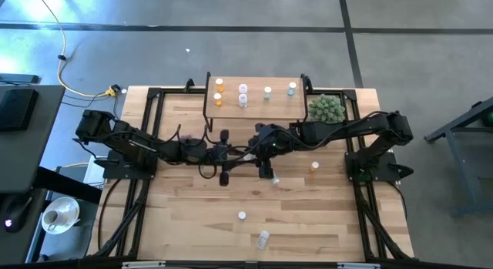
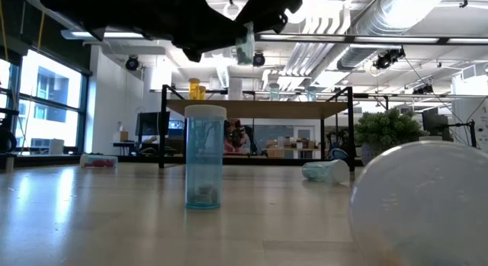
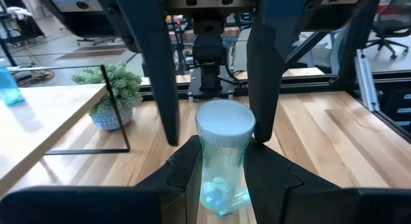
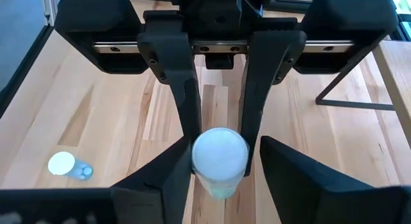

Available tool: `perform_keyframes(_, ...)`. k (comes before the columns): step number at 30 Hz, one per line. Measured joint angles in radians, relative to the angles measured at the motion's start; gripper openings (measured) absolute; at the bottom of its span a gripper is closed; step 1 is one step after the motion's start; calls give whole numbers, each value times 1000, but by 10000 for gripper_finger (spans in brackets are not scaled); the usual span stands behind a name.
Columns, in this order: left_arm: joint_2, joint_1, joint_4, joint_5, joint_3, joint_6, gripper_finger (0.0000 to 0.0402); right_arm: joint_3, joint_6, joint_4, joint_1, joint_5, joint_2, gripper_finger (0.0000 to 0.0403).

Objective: Pick and place medicine bottles onto shelf by color
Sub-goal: Put the bottom green pill bottle on the shelf and aligned with the other green pill bottle

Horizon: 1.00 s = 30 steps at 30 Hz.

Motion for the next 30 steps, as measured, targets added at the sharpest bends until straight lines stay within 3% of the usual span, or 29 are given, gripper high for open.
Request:
perform_keyframes(8,0,0,-9,-15,0,-2,90,0,1,-4,0,0,0,111)
perform_keyframes(15,0,1,-12,-16,0,-8,95,0,1,-5,0,0,0,99)
perform_keyframes(25,0,0,-32,-8,2,34,168,0,0,-6,0,-1,-1,97)
perform_keyframes(30,-10,0,-42,-84,3,34,205,0,-10,-13,0,13,-34,96)
